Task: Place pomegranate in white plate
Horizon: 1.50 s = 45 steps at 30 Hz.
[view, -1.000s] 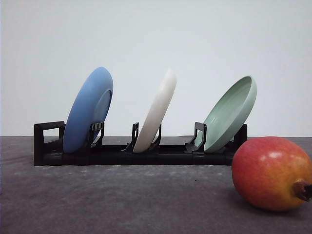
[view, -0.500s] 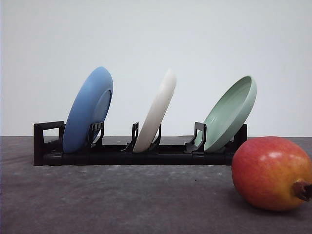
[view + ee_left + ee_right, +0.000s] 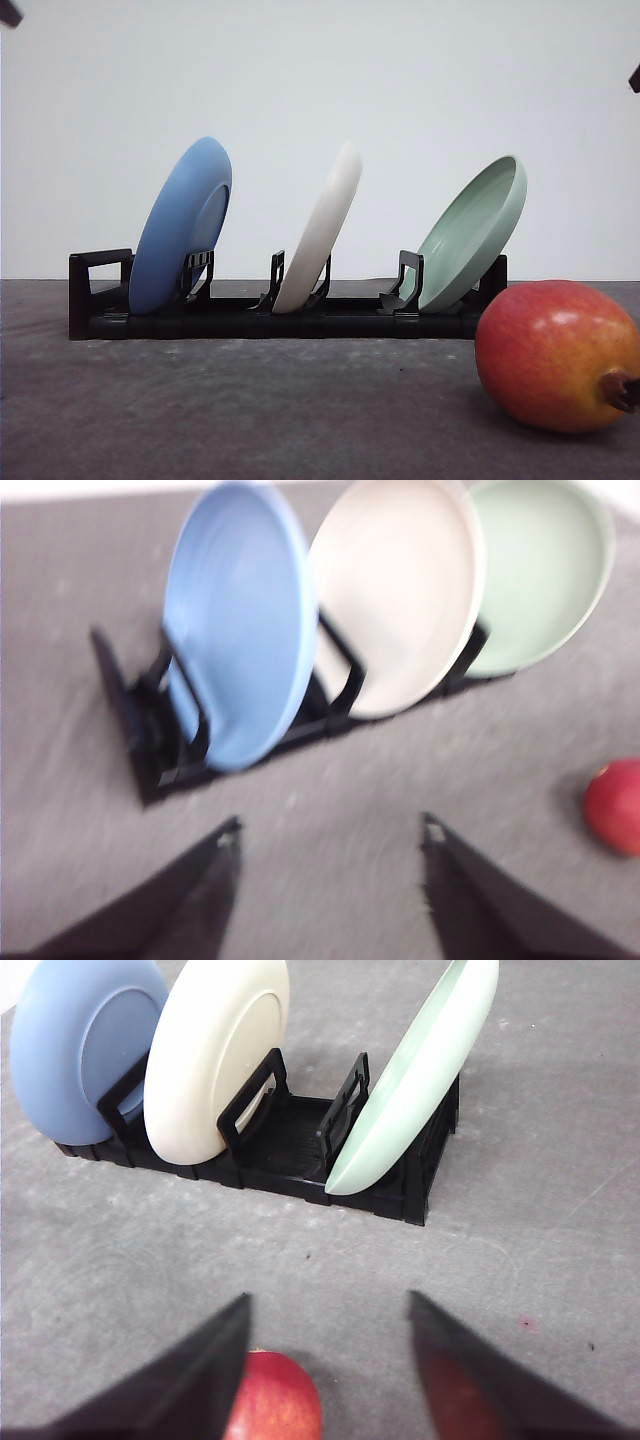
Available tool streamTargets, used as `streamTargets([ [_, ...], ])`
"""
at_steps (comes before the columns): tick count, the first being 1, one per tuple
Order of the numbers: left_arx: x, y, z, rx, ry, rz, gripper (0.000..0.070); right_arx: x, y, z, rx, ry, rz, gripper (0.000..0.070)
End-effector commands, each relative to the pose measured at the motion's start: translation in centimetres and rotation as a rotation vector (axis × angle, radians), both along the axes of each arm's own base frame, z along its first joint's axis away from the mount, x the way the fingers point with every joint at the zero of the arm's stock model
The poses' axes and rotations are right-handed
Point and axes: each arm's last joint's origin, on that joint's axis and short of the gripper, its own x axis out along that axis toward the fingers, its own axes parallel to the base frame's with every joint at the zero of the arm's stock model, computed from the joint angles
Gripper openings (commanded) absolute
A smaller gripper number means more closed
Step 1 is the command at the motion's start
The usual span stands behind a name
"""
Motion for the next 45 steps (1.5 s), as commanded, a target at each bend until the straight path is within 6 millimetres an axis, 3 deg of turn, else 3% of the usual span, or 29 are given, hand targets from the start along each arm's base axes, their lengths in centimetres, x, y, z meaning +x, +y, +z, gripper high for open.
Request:
streamTargets([
  [1, 0.1, -0.2, 0.6, -0.009, -0.038, -0.032, 0.039, 0.0, 0.1, 0.6, 0.001, -0.025, 0.007, 0.0371],
  [12, 2.5, -2.8, 1.0, -0.023, -0.118, -0.166, 0.0389, 0.0, 0.1, 0.6, 0.03, -0.01, 0.016, 0.0371],
  [20, 5.8, -7.5, -0.1, -0.021, -0.169, -0.239, 0.0387, 0.0, 0.1, 0.6, 0.055, 0.004, 0.014, 0.0371],
  [34, 11.2, -16.2, -2.9, 0.067, -0.175, -0.171, 0.0386, 0.0, 0.1, 0.6, 0.054, 0.003, 0.014, 0.0371],
  [45, 15.9, -20.8, -4.2, 0.127, -0.115, -0.138, 0.0383, 0.0, 0.1, 0.6, 0.054, 0.003, 0.014, 0.0371],
])
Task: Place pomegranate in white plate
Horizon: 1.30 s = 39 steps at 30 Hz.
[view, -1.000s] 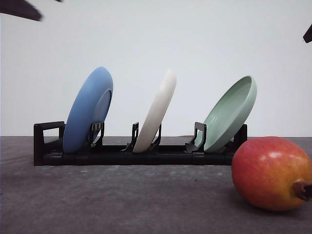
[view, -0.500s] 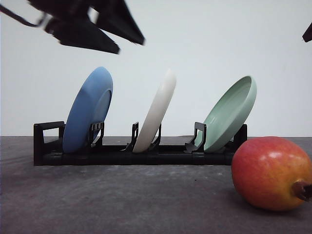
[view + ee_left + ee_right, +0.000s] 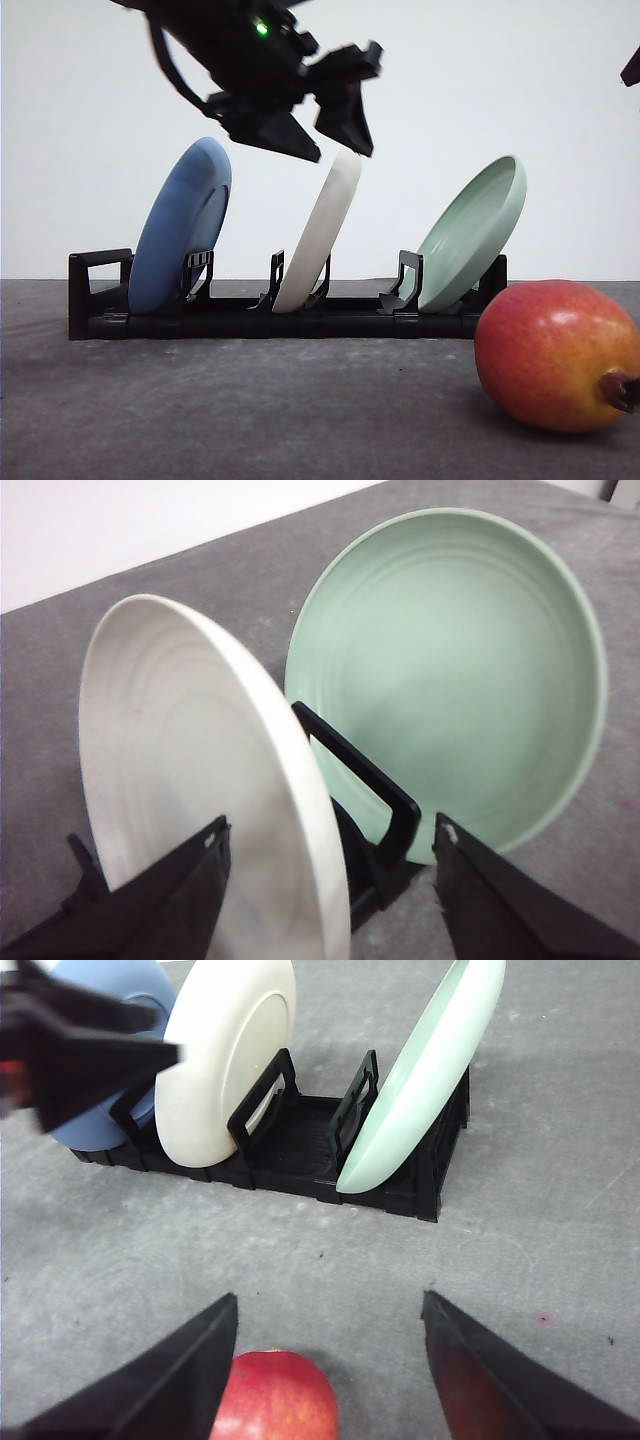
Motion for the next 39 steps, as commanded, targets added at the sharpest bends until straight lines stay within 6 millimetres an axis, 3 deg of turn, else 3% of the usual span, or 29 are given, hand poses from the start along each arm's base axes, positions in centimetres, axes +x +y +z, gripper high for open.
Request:
streamTargets([
  [1, 0.6, -1.0, 0.1, 0.002, 0.004, 0.005, 0.0383, 0.0, 0.1, 0.6, 0.015, -0.017, 0.002, 0.0371],
  [12, 2.0, -2.2, -0.9, 0.045, 0.067, 0.024, 0.0372, 0.0, 0.1, 0.6, 0.015, -0.017, 0.002, 0.0371],
  [23, 1.9, -2.2, -1.0, 0.024, 0.096, 0.04, 0.0012, 0.0, 0.1, 0.6, 0.015, -0.017, 0.002, 0.0371],
  [32, 1.6, -2.0, 0.1, -0.015, 0.112, 0.051, 0.0011, 0.0, 0.1, 0.6, 0.015, -0.017, 0.002, 0.0371],
  [39, 0.8, -1.3, 2.4, -0.088, 0.093, 0.046, 0.0011, 0.0, 0.1, 0.6, 0.015, -0.017, 0.002, 0.0371],
])
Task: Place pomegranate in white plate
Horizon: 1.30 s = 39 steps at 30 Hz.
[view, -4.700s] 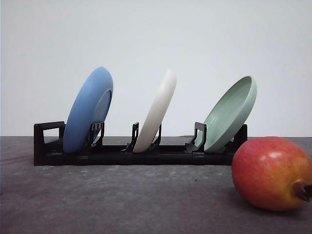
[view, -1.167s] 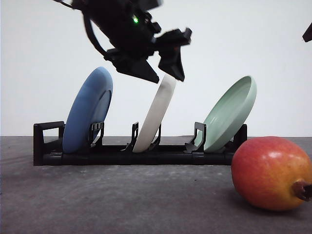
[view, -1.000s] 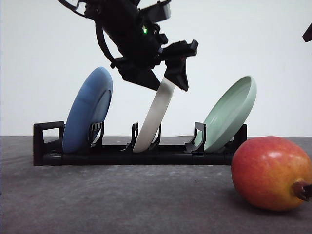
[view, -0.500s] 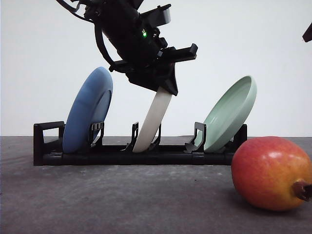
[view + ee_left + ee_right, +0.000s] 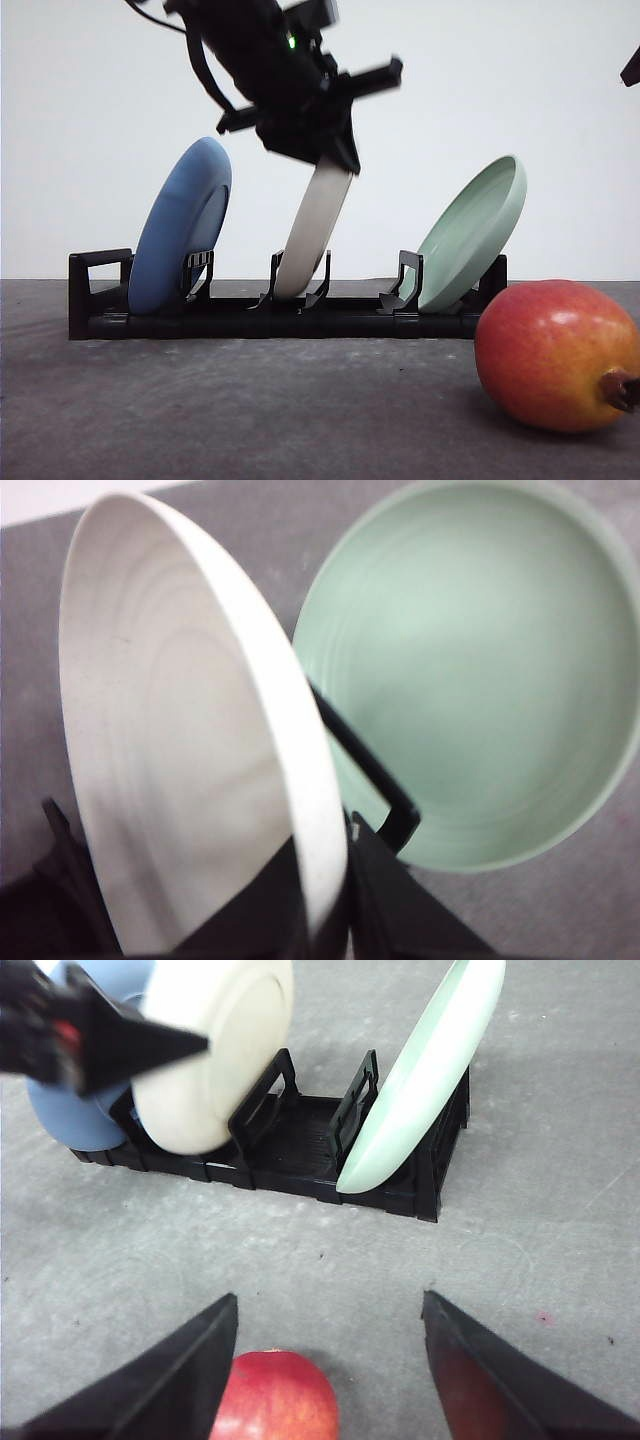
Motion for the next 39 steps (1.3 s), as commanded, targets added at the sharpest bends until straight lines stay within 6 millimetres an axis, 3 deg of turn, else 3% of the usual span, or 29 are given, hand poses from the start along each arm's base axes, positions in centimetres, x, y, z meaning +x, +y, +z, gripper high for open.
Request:
streamTargets([
  [1, -0.3, -0.3, 1.8, -0.052, -0.034, -0.017, 0.0011, 0.0, 0.1, 0.6, 0.015, -0.017, 0.002, 0.0371],
  [13, -3.5, 2.2, 7.2, -0.194, -0.062, -0.109, 0.0011, 0.0, 0.1, 0.6, 0.015, -0.017, 0.002, 0.0371],
  [18, -5.6, 3.2, 8.3, -0.213, -0.068, -0.161, 0.0011, 0.0, 0.1, 0.6, 0.016, -0.016, 0.002, 0.0371],
  [23, -8.4, 4.2, 7.9, -0.215, -0.116, -0.205, 0.0011, 0.0, 0.1, 0.6, 0.015, -0.017, 0.002, 0.0371],
  [39, -16.0, 7.1, 3.3, -0.095, -0.144, -0.26, 0.0011, 0.0, 0.1, 0.6, 0.014, -0.017, 0.0, 0.0371],
])
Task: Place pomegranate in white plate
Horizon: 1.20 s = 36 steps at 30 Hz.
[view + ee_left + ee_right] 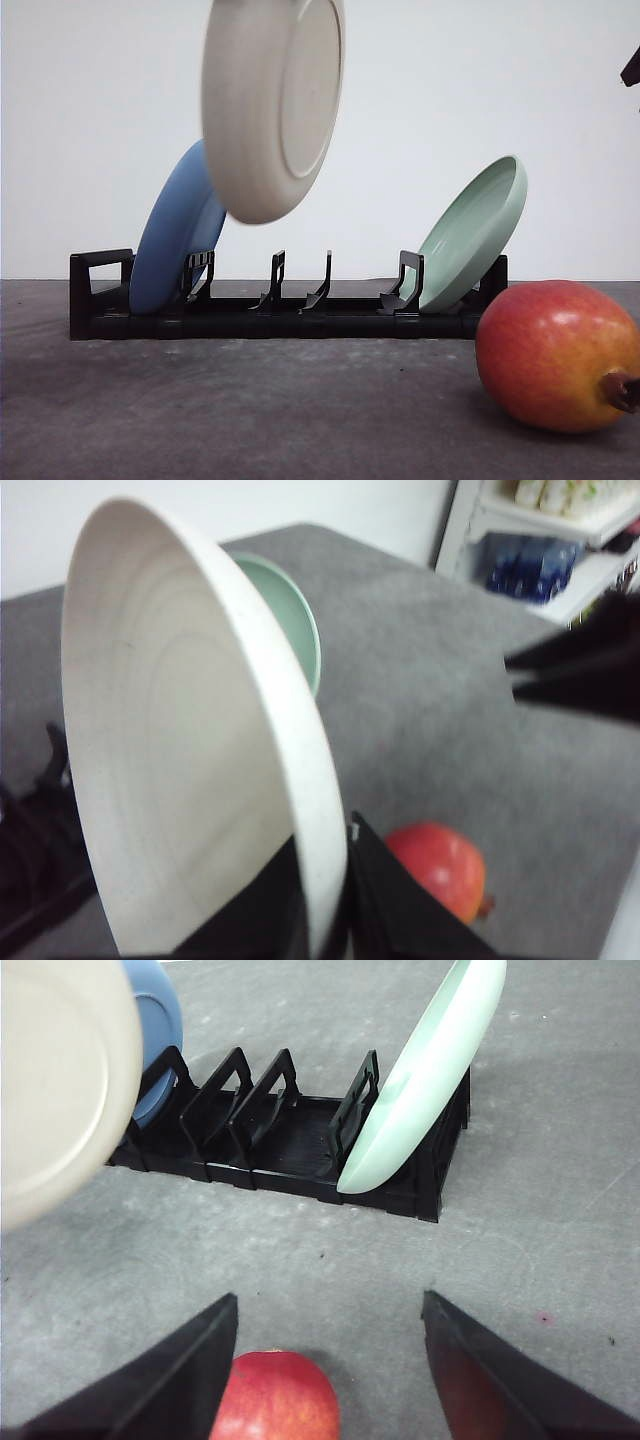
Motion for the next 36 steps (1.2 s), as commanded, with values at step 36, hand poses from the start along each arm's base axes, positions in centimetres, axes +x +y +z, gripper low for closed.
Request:
streamTargets([
  [36, -3.1, -6.2, -12.5, 0.996, -0.125, -0.314, 0.0035, 0.0, 0.0, 0.6, 0.002, -0.022, -0.003, 0.0371],
])
